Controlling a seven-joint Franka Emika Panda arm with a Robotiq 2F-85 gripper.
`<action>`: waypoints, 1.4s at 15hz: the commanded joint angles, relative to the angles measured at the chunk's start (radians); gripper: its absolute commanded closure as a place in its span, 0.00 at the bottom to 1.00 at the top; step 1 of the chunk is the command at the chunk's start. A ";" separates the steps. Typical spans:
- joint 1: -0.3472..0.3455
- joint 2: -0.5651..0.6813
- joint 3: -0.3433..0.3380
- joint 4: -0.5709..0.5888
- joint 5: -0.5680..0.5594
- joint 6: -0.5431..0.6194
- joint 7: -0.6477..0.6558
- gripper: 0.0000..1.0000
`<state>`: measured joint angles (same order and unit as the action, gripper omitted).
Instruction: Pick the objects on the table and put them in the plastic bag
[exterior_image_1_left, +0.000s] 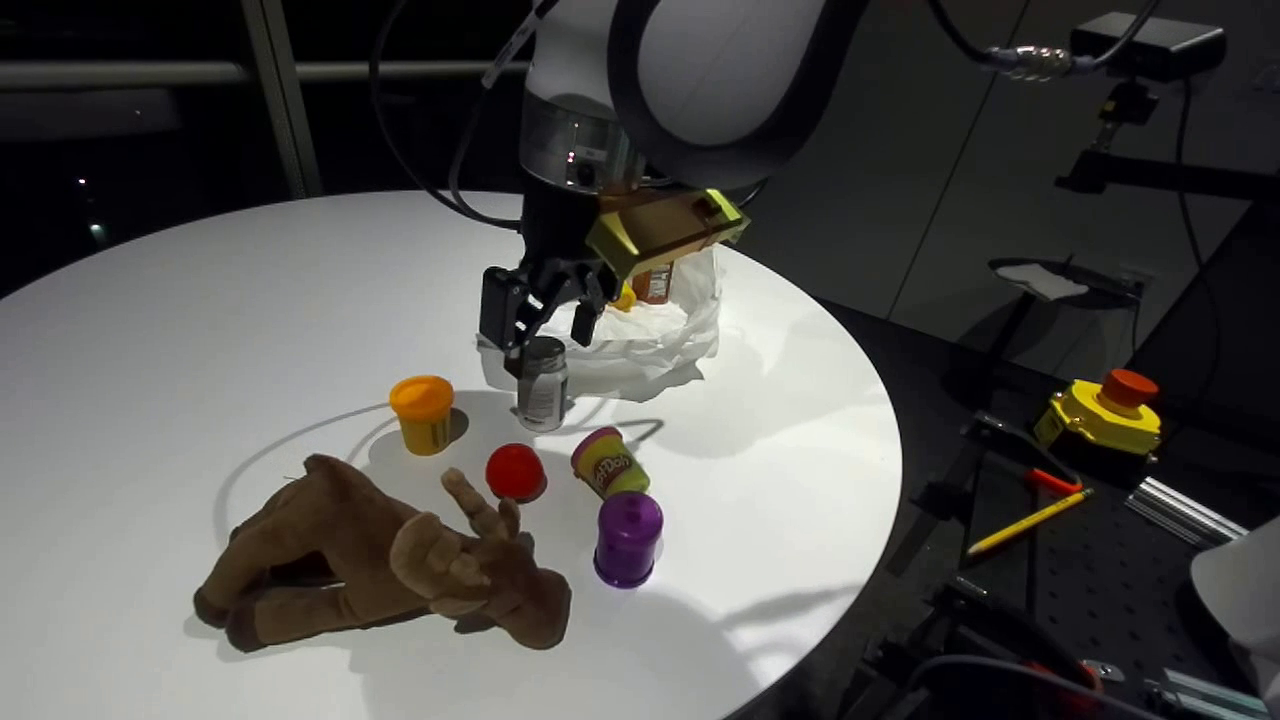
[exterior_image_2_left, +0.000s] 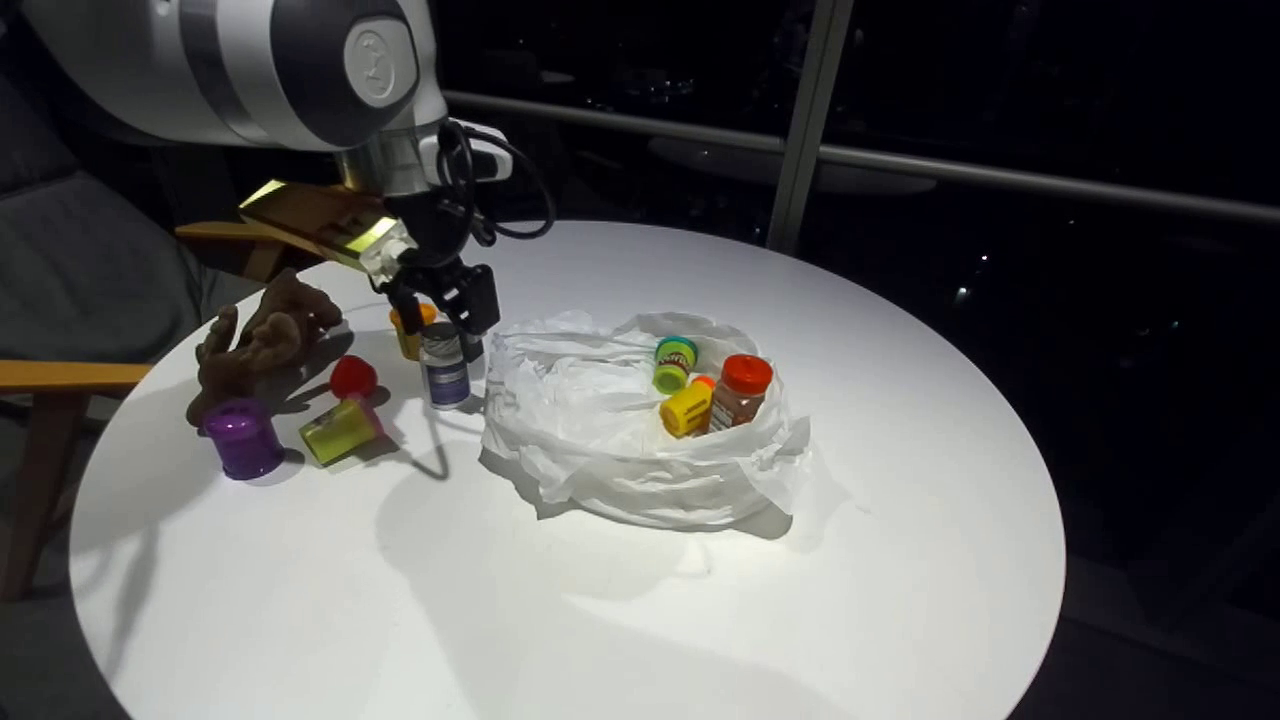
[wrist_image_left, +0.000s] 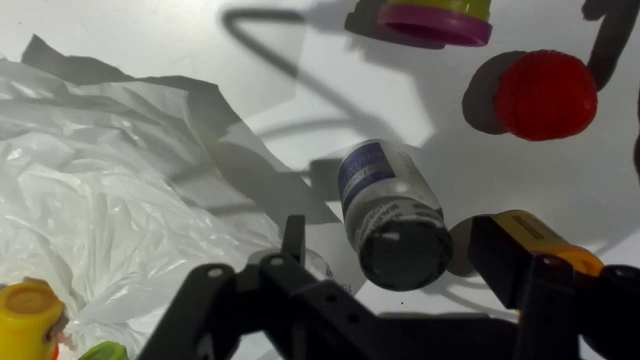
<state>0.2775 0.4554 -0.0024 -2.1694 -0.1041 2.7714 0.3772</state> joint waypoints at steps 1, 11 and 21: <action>0.015 0.021 -0.019 0.048 -0.008 -0.019 -0.010 0.47; -0.016 -0.232 -0.019 -0.027 0.007 -0.165 0.005 0.80; -0.198 -0.294 -0.056 -0.089 -0.009 -0.180 -0.007 0.80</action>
<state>0.1133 0.1337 -0.0603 -2.2335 -0.1108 2.5705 0.3732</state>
